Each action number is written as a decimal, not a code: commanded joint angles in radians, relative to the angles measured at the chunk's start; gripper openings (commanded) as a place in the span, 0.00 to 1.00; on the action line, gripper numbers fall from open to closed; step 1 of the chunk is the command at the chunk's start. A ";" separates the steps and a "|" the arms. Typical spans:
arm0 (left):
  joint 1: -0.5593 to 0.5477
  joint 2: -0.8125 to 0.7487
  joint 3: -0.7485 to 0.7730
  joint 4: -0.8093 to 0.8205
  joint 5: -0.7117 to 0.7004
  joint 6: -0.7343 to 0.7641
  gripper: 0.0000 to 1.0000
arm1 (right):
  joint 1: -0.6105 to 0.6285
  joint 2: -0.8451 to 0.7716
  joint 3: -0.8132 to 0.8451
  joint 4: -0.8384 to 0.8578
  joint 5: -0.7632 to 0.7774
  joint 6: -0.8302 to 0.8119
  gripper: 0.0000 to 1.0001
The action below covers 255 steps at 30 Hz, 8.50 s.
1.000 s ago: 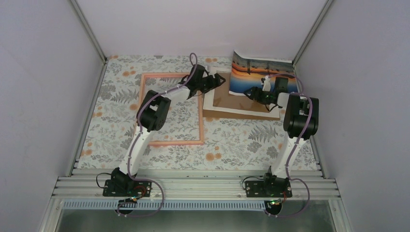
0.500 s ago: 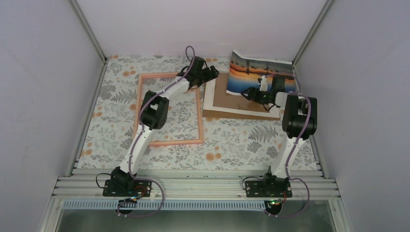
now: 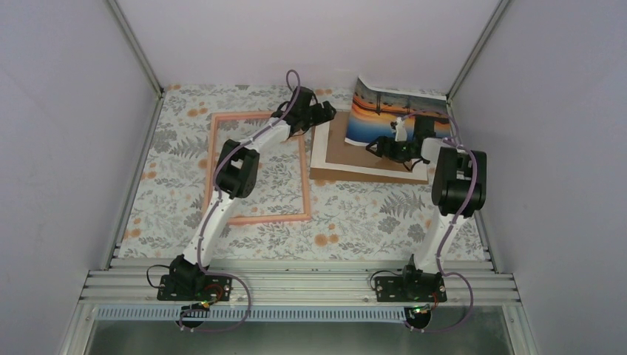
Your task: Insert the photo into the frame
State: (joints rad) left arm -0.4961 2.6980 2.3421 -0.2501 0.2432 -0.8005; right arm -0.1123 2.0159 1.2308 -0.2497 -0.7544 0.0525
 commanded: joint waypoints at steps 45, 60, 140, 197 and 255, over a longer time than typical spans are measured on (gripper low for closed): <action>-0.199 -0.061 -0.189 0.090 0.242 0.654 0.60 | -0.555 0.083 -0.156 0.045 -0.183 0.251 0.86; -0.261 -0.009 -0.223 -0.096 0.315 0.927 0.42 | -0.527 0.102 -0.252 0.255 -0.261 0.415 0.82; -0.296 -0.095 -0.240 -0.229 0.431 1.137 0.31 | -0.345 0.126 -0.325 0.864 -0.233 0.986 0.04; -0.535 -0.081 -0.255 0.318 -0.626 1.686 0.02 | -0.336 -0.158 -0.466 0.611 -0.288 0.910 0.05; -0.454 -0.802 0.070 -0.638 0.179 0.972 0.02 | -0.571 -0.451 0.295 -0.204 -0.417 0.089 1.00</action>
State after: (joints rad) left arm -1.0222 1.9606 2.3760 -0.9138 0.2230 0.3023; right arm -0.6678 1.5623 1.5097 -0.4789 -1.1519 0.1150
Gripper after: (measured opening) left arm 0.027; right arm 0.998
